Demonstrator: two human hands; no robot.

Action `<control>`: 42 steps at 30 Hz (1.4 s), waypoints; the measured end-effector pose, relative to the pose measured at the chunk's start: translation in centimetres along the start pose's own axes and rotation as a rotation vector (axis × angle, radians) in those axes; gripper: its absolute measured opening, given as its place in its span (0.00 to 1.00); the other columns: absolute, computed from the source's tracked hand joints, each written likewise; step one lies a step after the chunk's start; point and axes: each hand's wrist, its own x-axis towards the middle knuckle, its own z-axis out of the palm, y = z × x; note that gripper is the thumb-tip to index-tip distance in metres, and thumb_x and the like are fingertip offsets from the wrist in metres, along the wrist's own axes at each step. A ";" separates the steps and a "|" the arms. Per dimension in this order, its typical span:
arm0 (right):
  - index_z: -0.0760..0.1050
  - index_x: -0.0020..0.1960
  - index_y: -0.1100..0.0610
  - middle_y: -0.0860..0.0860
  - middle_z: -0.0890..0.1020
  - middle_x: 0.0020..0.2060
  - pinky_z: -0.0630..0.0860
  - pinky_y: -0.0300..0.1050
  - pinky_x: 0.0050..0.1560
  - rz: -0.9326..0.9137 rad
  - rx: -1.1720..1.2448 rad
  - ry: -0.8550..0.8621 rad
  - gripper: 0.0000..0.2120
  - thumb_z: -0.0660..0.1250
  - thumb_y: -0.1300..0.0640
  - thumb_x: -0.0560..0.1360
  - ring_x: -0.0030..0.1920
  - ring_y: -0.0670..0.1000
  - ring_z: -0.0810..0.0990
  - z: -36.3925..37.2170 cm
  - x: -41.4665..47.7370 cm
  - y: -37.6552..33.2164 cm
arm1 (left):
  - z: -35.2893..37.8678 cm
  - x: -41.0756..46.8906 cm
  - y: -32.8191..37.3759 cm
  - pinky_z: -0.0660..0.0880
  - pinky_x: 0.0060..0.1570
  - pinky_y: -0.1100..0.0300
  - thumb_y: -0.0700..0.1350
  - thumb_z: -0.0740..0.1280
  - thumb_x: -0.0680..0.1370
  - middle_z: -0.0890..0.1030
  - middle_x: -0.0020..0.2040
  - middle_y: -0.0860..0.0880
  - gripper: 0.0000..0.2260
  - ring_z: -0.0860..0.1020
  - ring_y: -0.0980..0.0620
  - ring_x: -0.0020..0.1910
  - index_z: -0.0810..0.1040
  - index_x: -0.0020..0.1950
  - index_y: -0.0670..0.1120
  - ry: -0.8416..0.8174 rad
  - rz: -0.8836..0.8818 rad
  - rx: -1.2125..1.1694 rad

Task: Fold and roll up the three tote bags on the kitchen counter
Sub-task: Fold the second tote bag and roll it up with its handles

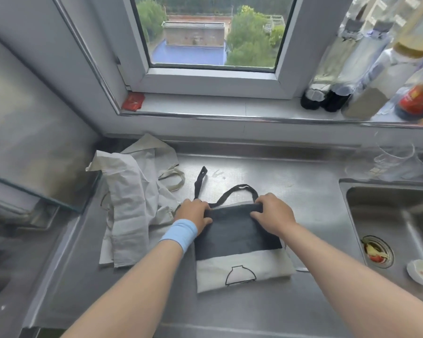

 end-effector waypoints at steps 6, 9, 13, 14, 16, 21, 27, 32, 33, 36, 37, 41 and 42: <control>0.70 0.60 0.52 0.51 0.74 0.56 0.74 0.50 0.49 -0.001 -0.192 0.007 0.20 0.67 0.42 0.75 0.53 0.55 0.78 0.9 1.1 -1.1 | 1.0 -0.7 1.1 0.70 0.48 0.54 0.41 0.71 0.68 0.73 0.57 0.49 0.21 0.73 0.46 0.54 0.74 0.60 0.51 0.257 0.105 0.166; 0.69 0.63 0.53 0.53 0.74 0.58 0.75 0.51 0.49 -0.057 -0.292 0.167 0.25 0.70 0.42 0.73 0.56 0.56 0.75 1.7 0.2 -1.4 | 2.7 -1.8 2.7 0.69 0.50 0.52 0.42 0.69 0.67 0.74 0.59 0.48 0.20 0.74 0.43 0.57 0.76 0.60 0.51 0.261 0.293 0.122; 0.71 0.66 0.56 0.59 0.70 0.69 0.71 0.58 0.63 -0.367 -0.308 0.302 0.25 0.70 0.50 0.72 0.67 0.61 0.70 4.2 -2.2 -0.8 | 5.2 -3.2 3.9 0.53 0.73 0.47 0.61 0.57 0.77 0.53 0.79 0.48 0.31 0.51 0.45 0.77 0.55 0.78 0.52 0.031 0.184 0.111; 0.70 0.69 0.55 0.58 0.67 0.73 0.67 0.59 0.68 -0.434 -0.304 0.260 0.25 0.67 0.50 0.74 0.72 0.61 0.67 5.2 -3.0 -0.4 | 5.9 -3.4 3.8 0.47 0.75 0.47 0.63 0.54 0.78 0.46 0.80 0.49 0.33 0.45 0.46 0.78 0.49 0.79 0.52 0.013 0.166 0.118; 0.65 0.75 0.50 0.56 0.60 0.78 0.55 0.59 0.74 -0.458 -0.314 0.142 0.27 0.58 0.44 0.77 0.78 0.57 0.57 7.1 -4.3 0.4 | 6.9 -3.8 3.5 0.38 0.75 0.47 0.67 0.45 0.76 0.37 0.79 0.50 0.36 0.38 0.47 0.78 0.42 0.79 0.53 0.011 0.160 0.138; 0.46 0.80 0.44 0.51 0.43 0.80 0.38 0.57 0.75 -0.399 -0.343 0.019 0.31 0.45 0.37 0.79 0.79 0.52 0.39 8.6 -5.1 1.7 | 7.8 -5.6 1.2 0.32 0.73 0.47 0.69 0.38 0.73 0.31 0.76 0.50 0.36 0.33 0.48 0.76 0.36 0.77 0.56 0.048 0.148 0.207; 0.45 0.81 0.49 0.53 0.42 0.80 0.40 0.57 0.76 -0.360 -0.363 0.034 0.34 0.47 0.38 0.79 0.79 0.54 0.39 7.7 -6.0 0.5 | 6.8 -8.6 1.0 0.64 0.58 0.52 0.49 0.74 0.67 0.71 0.63 0.49 0.22 0.71 0.44 0.62 0.75 0.60 0.54 0.238 0.268 0.201; 0.71 0.67 0.48 0.52 0.67 0.70 0.67 0.51 0.64 -0.554 -0.278 0.049 0.26 0.64 0.44 0.70 0.70 0.57 0.67 4.7 -8.6 0.3 | 5.9 -10.1 2.3 0.69 0.53 0.52 0.51 0.62 0.77 0.69 0.59 0.47 0.14 0.68 0.44 0.58 0.71 0.62 0.51 0.079 0.243 0.173; 0.71 0.65 0.46 0.50 0.68 0.67 0.68 0.50 0.62 -0.578 -0.297 -0.001 0.27 0.64 0.39 0.67 0.68 0.55 0.68 4.2 -9.1 0.7 | 6.0 -10.2 2.3 0.69 0.56 0.52 0.57 0.62 0.76 0.69 0.60 0.48 0.18 0.67 0.44 0.59 0.70 0.63 0.51 0.060 0.219 0.145; 0.61 0.75 0.45 0.51 0.61 0.73 0.65 0.50 0.67 -0.607 -0.469 -0.200 0.41 0.61 0.35 0.63 0.72 0.53 0.62 3.3 -10.3 2.0 | 5.6 -11.1 2.5 0.68 0.62 0.53 0.68 0.65 0.69 0.68 0.61 0.49 0.32 0.65 0.46 0.60 0.69 0.66 0.51 -0.012 0.217 0.094; 0.59 0.76 0.46 0.52 0.59 0.75 0.64 0.51 0.69 -0.620 -0.499 -0.225 0.41 0.62 0.39 0.64 0.73 0.54 0.60 3.2 -10.5 2.3 | 5.5 -11.4 2.5 0.68 0.62 0.53 0.69 0.67 0.66 0.67 0.61 0.49 0.35 0.65 0.46 0.61 0.68 0.67 0.51 -0.032 0.219 0.092; 0.70 0.70 0.54 0.51 0.64 0.76 0.69 0.50 0.67 -0.564 -0.428 -0.227 0.23 0.59 0.54 0.75 0.74 0.52 0.64 2.7 -11.2 1.9 | 4.9 -12.2 2.1 0.68 0.64 0.53 0.62 0.71 0.66 0.66 0.65 0.50 0.36 0.64 0.47 0.64 0.67 0.71 0.51 -0.109 0.232 0.119; 0.75 0.65 0.53 0.49 0.70 0.73 0.72 0.48 0.63 -0.510 -0.375 -0.216 0.19 0.57 0.53 0.76 0.71 0.52 0.69 2.5 -11.3 1.6 | 4.5 -12.3 2.1 0.69 0.63 0.54 0.57 0.70 0.69 0.67 0.65 0.50 0.31 0.65 0.47 0.64 0.70 0.69 0.51 -0.131 0.237 0.099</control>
